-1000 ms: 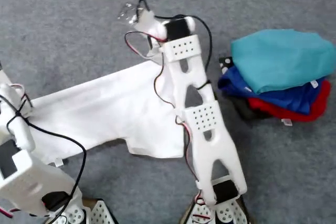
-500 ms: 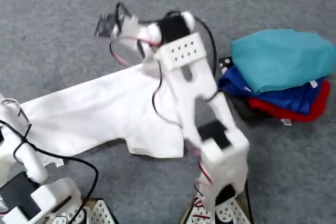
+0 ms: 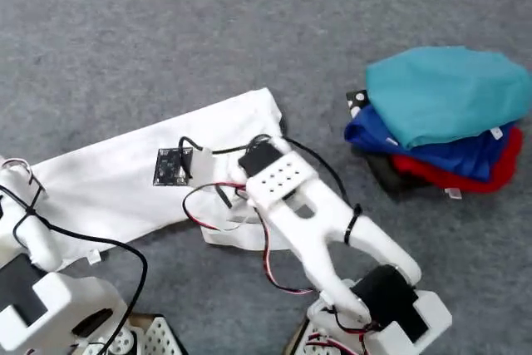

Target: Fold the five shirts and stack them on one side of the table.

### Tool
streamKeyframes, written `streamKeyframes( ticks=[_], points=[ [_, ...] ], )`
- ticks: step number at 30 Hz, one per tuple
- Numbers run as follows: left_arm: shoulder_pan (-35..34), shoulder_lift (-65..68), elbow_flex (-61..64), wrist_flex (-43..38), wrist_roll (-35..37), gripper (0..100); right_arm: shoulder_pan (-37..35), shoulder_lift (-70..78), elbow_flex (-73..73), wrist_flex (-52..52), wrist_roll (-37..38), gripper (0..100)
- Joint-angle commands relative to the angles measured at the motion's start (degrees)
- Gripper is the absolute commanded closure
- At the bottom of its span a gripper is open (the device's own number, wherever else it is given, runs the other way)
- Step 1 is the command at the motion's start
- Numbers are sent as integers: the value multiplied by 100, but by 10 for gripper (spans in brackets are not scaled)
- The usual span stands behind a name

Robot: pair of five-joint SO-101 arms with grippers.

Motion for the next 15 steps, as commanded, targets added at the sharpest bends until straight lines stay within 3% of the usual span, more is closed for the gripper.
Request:
streamKeyframes(
  ticks=[1,9,15],
  points=[
    [-26,-22,-246,-70,26,981,-84,251,75,-527,-281,969],
    [-26,-13,-246,-70,26,981,-725,602,31,-527,-492,997],
    [-26,-13,-246,-70,26,981,-778,171,13,-255,-527,997]
  ],
)
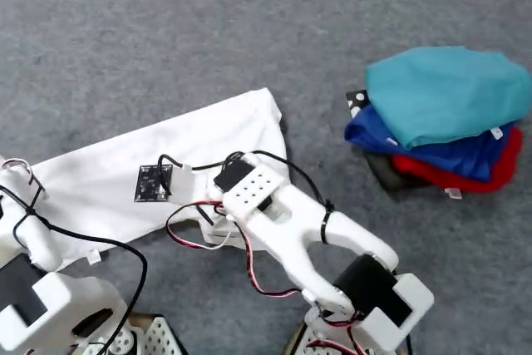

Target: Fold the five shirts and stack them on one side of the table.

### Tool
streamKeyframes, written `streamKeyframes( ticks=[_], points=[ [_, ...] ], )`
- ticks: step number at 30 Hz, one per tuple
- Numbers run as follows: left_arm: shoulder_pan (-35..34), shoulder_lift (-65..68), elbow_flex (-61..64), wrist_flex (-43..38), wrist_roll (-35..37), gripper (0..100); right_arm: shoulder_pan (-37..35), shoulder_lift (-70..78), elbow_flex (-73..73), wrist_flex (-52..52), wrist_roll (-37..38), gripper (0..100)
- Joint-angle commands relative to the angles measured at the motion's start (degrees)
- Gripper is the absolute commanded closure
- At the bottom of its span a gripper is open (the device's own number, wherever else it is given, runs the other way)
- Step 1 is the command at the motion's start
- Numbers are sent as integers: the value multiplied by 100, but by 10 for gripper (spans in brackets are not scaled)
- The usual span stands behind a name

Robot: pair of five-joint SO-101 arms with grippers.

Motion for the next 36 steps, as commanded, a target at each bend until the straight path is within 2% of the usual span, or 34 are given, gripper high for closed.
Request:
streamKeyframes(
  ticks=[1,11,17,28,34,36],
  points=[
    [-26,-22,-246,-70,26,981,-75,-400,-22,141,-70,997],
    [-26,-4,-246,-70,26,981,-347,541,127,-624,-255,997],
    [-35,-4,-246,-70,26,981,-347,664,-497,105,-237,997],
    [-53,-4,-237,-70,26,981,-189,-963,-505,1108,9,995],
    [-53,-13,-220,-70,9,981,251,-1033,224,1231,835,825],
    [-44,-13,-220,-70,9,981,251,-1033,435,1064,949,821]
  ],
)
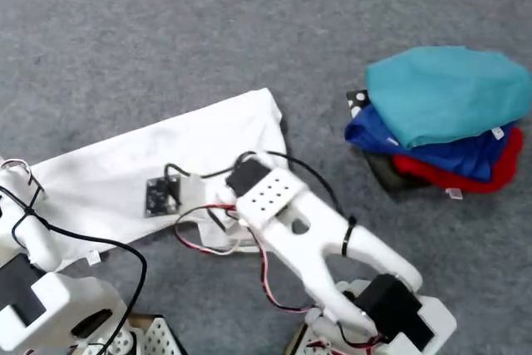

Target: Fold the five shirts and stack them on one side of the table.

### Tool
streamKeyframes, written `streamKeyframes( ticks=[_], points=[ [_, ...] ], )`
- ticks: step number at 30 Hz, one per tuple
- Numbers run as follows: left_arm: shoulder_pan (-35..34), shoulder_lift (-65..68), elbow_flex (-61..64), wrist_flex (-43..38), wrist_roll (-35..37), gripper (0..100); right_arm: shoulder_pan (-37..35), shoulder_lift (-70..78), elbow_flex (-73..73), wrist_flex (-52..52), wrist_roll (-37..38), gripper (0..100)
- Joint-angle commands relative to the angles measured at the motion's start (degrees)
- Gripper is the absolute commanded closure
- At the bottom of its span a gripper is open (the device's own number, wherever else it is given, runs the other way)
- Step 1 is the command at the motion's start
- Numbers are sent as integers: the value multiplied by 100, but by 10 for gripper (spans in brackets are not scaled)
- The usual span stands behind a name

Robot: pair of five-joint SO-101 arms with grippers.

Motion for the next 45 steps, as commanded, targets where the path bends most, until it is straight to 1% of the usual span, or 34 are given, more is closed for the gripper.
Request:
streamKeyframes(
  ticks=[1,5,9,14,17,22,24,28,30,33,37,42,45],
  points=[
    [-35,-31,-220,-70,9,981,119,-198,303,-299,211,820],
    [-53,-40,-211,-70,0,981,119,-198,620,-686,193,818],
    [-44,-40,-211,-70,0,981,119,-84,734,-782,193,817],
    [-44,-40,-211,-70,0,981,136,549,655,-1029,193,815],
    [-53,-40,-211,-70,0,981,127,1033,602,-1248,193,790],
    [-53,-40,-202,-70,0,981,119,1499,171,-1002,220,792],
    [-53,-40,-202,-70,0,981,119,1596,75,-941,229,834],
    [-62,-40,-202,-70,0,981,145,1648,4,-923,255,990],
    [-62,-40,-202,-70,0,981,207,1648,-4,-923,246,991],
    [-44,-40,-202,-70,0,981,593,1648,-242,-932,237,998],
    [-35,-31,-211,-70,0,981,892,1701,-1156,-352,352,998],
    [-26,-31,-211,-70,0,981,892,2229,-2949,888,870,998],
    [-26,-22,-220,-70,0,981,892,2993,-4312,1767,1468,998]
  ],
)
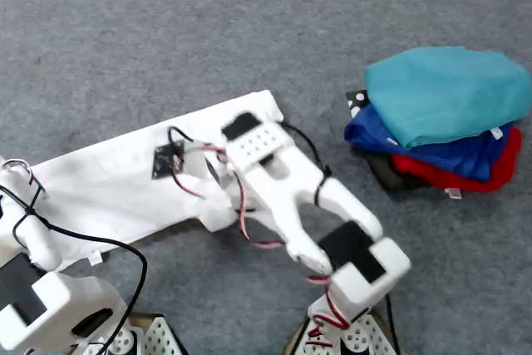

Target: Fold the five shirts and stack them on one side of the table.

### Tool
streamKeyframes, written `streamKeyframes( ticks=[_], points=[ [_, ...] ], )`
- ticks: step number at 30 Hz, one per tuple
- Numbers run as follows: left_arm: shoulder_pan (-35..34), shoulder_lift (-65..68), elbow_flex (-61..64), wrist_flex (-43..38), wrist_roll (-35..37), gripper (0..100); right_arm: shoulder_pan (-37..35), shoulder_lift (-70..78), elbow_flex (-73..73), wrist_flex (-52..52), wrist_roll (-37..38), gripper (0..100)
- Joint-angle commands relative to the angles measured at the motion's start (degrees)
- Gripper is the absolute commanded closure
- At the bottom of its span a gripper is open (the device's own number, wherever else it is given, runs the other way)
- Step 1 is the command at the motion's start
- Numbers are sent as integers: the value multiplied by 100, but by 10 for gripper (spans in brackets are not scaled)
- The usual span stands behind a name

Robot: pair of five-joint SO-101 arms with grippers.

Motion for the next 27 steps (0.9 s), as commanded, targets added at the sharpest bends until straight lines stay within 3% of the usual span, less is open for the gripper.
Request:
streamKeyframes(
  ticks=[1,5,8,18,24,27],
  points=[
    [-26,-22,-220,-70,0,981,110,752,-1895,1073,712,998],
    [-26,-22,-220,-70,0,981,110,2097,-4031,2110,1433,998],
    [-26,-22,-220,-70,0,981,101,2941,-5332,2242,1670,998],
    [-26,-31,-211,-70,0,981,-136,4013,-6703,2189,1802,984],
    [-18,-31,-211,-70,0,981,-127,4022,-7222,2215,1187,647],
    [-18,-31,-211,-70,0,981,-136,3978,-7433,2242,1116,631]
  ],
)
